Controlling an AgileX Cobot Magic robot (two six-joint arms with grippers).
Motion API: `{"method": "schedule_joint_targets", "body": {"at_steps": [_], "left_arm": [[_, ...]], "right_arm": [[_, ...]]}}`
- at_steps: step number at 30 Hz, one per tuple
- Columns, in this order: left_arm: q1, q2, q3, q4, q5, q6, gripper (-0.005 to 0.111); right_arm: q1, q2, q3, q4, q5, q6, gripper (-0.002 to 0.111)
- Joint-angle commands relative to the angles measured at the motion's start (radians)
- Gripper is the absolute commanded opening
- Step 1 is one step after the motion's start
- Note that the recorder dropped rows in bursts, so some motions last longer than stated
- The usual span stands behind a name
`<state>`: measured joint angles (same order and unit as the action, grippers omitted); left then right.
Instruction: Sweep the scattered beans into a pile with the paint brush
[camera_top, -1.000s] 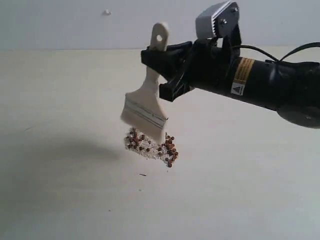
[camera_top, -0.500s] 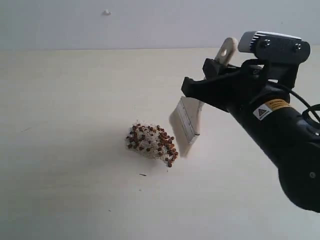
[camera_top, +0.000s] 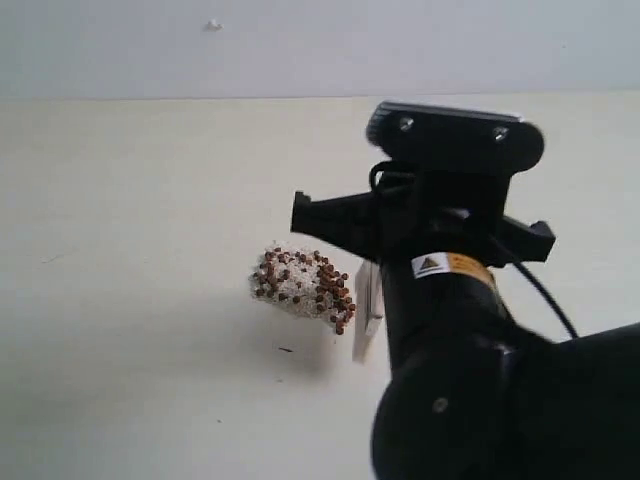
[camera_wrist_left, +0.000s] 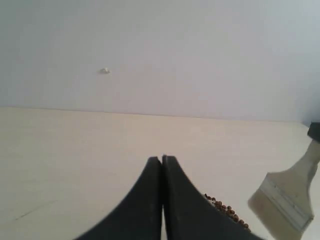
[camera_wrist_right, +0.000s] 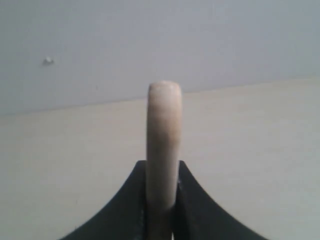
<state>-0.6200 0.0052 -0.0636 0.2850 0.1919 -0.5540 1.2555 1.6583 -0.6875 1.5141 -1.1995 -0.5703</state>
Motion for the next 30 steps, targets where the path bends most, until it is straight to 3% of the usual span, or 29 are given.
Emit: {"method": "schedule_joint_targets", "body": {"at_steps": [1, 17, 27, 30], "left_arm": [[0.004, -0.005, 0.006, -0.001, -0.003, 0.0, 0.0], [0.004, -0.005, 0.006, -0.001, -0.003, 0.0, 0.0], [0.004, -0.005, 0.006, -0.001, -0.003, 0.0, 0.0], [0.004, -0.005, 0.006, -0.001, -0.003, 0.0, 0.0]], "right_arm": [[0.013, 0.103, -0.067, 0.113, -0.022, -0.022, 0.0], [0.013, 0.043, -0.088, -0.022, -0.022, -0.05, 0.0], [0.004, 0.032, -0.09, 0.108, -0.022, -0.002, 0.0], [-0.017, 0.031, -0.11, 0.131, -0.022, -0.084, 0.0]]}}
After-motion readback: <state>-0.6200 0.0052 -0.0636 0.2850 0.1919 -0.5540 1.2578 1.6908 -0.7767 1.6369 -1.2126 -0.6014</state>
